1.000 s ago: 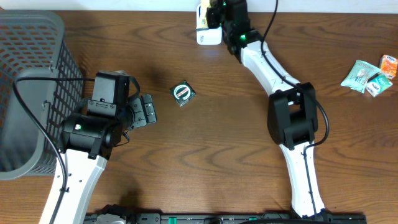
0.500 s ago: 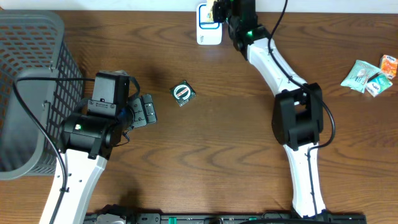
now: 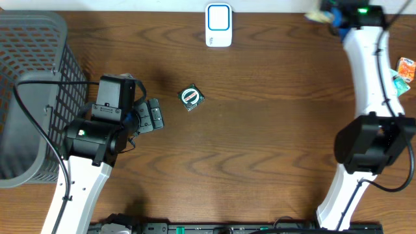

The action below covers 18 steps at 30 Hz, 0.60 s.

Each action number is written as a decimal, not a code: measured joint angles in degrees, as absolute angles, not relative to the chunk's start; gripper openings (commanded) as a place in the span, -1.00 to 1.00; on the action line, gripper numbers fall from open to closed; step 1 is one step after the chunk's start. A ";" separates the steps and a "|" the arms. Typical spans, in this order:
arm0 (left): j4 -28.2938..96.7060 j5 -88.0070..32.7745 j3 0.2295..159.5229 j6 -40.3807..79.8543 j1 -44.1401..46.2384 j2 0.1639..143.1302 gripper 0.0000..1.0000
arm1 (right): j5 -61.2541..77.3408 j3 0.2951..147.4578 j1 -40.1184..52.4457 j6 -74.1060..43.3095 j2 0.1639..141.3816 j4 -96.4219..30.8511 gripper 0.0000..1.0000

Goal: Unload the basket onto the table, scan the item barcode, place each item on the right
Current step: 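Swing the snack bag to the top-right corner and release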

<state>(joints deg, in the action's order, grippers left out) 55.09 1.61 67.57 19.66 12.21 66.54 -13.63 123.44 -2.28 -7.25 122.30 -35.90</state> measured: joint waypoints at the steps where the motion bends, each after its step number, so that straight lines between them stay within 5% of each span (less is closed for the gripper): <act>1: 55.11 1.61 67.57 19.66 12.21 66.54 0.96 | -14.72 123.42 -3.86 -6.81 122.45 -38.35 -0.98; 5: 55.07 1.63 67.57 19.66 12.21 66.54 0.95 | -16.80 123.24 -9.76 -5.58 123.79 -45.89 -0.96; 8: 55.09 1.63 67.57 19.66 12.21 66.54 0.95 | -17.23 123.24 -13.63 -5.19 124.68 -48.58 -0.73; 9: 55.11 1.63 67.57 19.66 12.21 66.54 0.96 | -17.19 123.24 -14.72 -4.99 124.97 -49.32 -0.26; 10: 55.07 1.63 67.57 19.66 12.21 66.54 0.96 | -17.15 123.24 -15.79 -4.97 125.25 -49.98 0.61; 11: 55.09 1.63 67.57 19.66 12.21 66.54 0.96 | -16.86 123.24 -16.62 -4.95 125.47 -50.54 0.98; 18: 55.09 1.63 67.57 19.66 12.21 66.54 0.96 | -11.29 123.24 -19.81 -4.58 127.22 -53.10 0.99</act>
<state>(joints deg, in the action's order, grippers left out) 55.09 1.63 67.57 19.66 12.21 66.54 -11.29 123.24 -19.81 -4.58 127.22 -53.10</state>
